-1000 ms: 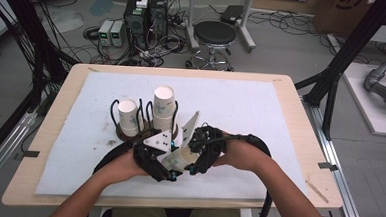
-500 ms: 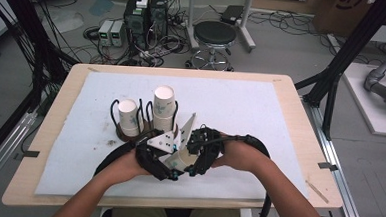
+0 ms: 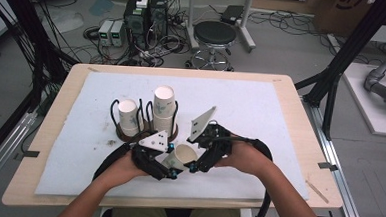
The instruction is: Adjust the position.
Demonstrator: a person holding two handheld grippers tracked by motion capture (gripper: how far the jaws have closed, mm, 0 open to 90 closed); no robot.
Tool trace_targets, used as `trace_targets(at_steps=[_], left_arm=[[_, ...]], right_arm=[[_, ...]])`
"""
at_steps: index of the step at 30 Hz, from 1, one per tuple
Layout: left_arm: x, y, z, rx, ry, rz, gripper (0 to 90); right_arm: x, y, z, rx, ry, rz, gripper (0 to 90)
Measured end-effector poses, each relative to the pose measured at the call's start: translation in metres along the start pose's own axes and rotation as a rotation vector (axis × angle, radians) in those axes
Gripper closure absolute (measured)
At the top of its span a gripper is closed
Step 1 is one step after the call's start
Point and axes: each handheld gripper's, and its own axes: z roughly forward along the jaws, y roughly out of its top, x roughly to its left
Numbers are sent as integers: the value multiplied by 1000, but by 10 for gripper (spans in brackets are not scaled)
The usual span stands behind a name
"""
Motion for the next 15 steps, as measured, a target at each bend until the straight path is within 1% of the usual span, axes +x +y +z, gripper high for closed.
trace_targets(at_steps=[1,3,7,10,11,13,14,15], left_arm=[[0,-3,-1,-16,4,-11,356],[1,-9,-4,-40,15,-20,355],[2,-20,-9,-91,39,-48,355],[3,-28,-16,-132,66,-62,356],[4,-31,-18,-152,76,-70,356],[5,-37,-24,-199,97,-91,356],[6,-39,-26,-213,107,-94,356],[7,-42,-29,-230,113,-101,356]], right_arm=[[0,-3,-2,-21,0,15,221],[0,-10,-6,-79,-12,41,221],[0,-29,-11,-216,-35,99,220],[2,-46,-14,-306,-70,150,217],[3,-52,-14,-331,-90,165,217],[5,-65,-13,-369,-121,198,216],[6,-73,-12,-394,-140,229,213],[7,-79,-12,-405,-154,239,213]])
